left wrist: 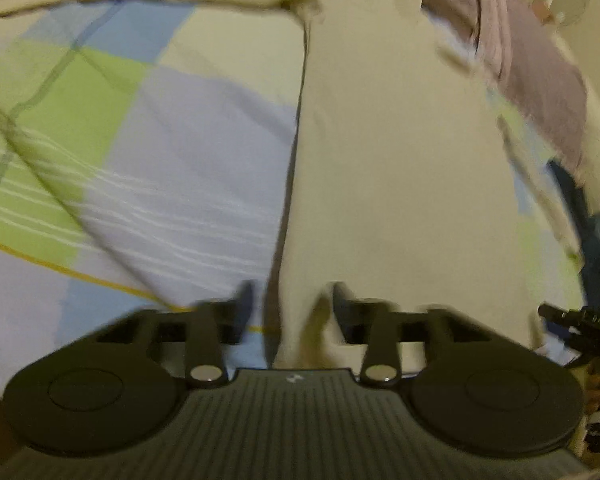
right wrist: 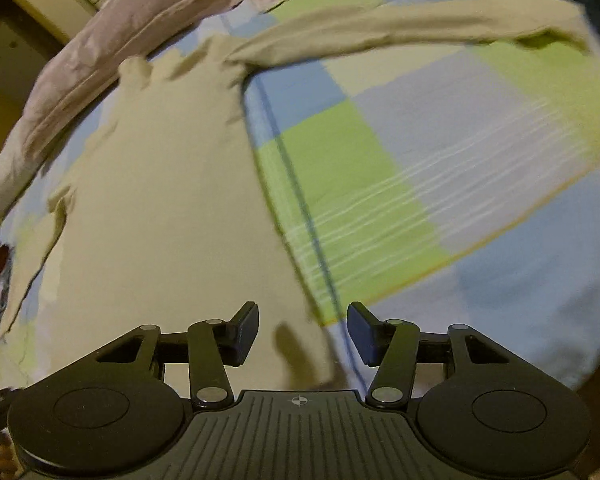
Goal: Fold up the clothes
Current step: 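Smooth the flattened beige shirt with both grippers open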
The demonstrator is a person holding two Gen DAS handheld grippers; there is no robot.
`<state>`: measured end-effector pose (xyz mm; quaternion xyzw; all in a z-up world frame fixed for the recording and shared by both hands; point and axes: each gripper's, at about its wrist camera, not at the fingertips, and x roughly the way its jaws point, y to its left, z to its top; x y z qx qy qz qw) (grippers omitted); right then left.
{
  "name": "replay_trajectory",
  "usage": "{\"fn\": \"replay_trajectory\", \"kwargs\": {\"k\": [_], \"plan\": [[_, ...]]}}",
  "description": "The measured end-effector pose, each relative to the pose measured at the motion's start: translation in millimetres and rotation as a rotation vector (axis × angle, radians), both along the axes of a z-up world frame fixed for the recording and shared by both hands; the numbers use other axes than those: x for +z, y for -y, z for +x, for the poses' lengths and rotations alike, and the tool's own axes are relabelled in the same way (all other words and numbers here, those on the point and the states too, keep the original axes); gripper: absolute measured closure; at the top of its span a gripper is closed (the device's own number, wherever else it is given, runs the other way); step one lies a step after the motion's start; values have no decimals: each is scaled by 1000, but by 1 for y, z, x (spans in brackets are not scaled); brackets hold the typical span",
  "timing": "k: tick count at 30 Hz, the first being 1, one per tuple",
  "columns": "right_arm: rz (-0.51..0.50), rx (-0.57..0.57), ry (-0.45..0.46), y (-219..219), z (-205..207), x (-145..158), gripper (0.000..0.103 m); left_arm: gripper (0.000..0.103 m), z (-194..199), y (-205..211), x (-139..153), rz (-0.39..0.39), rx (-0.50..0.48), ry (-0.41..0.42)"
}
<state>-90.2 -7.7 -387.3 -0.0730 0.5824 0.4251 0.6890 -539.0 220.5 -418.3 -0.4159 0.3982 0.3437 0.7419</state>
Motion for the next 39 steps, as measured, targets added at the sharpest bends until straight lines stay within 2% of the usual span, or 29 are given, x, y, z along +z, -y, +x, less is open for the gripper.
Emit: {"fn": "replay_trajectory", "kwargs": {"k": [1, 4, 5, 6, 8, 9, 10, 13, 15, 19, 22, 25, 26, 28, 33, 36, 39], "plan": [[-19, 7, -8, 4, 0, -3, 102, 102, 1, -1, -1, 4, -1, 1], [-57, 35, 51, 13, -2, 2, 101, 99, 1, 0, -6, 10, -3, -17], [-76, 36, 44, 15, -2, 2, 101, 94, 0, 3, -9, 5, -2, -56], [-95, 30, 25, 16, -1, 1, 99, 94, -1, 5, -9, 8, -6, -74], [-138, 41, 18, 10, 5, 5, 91, 88, 4, 2, 4, 44, -16, -109], [-149, 43, 37, 7, 9, 12, 75, 88, 8, -1, 11, 64, -22, -128], [-145, 37, 85, 3, 12, 22, 71, 88, 10, -4, 20, 96, -19, -130], [-61, 66, 212, -17, 21, 48, 71, 88, 23, -26, 47, 176, 34, -50], [19, 112, 244, -40, 25, 55, 71, 88, 39, -42, 53, 197, 32, 5], [108, 251, 311, -114, 23, 38, 71, 88, 95, -76, 31, 222, -29, 47], [101, 362, 379, -161, 13, 12, 71, 88, 136, -97, 8, 236, -78, 59], [40, 458, 442, -169, -2, -17, 71, 88, 143, -89, -19, 243, -134, -6], [23, 483, 459, -165, -9, -25, 71, 88, 134, -78, -20, 253, -144, -4], [38, 505, 495, -130, -29, -28, 71, 88, 110, -54, -20, 260, -152, 5], [-46, 519, 442, -30, -62, -24, 71, 86, 40, 6, -12, 178, -135, -18], [-194, 443, 386, -3, -77, -15, 71, 89, 28, 26, 1, 127, -135, -76], [-158, 335, 370, -5, -82, 3, 71, 87, 27, 25, 15, 116, -90, -11]]}}
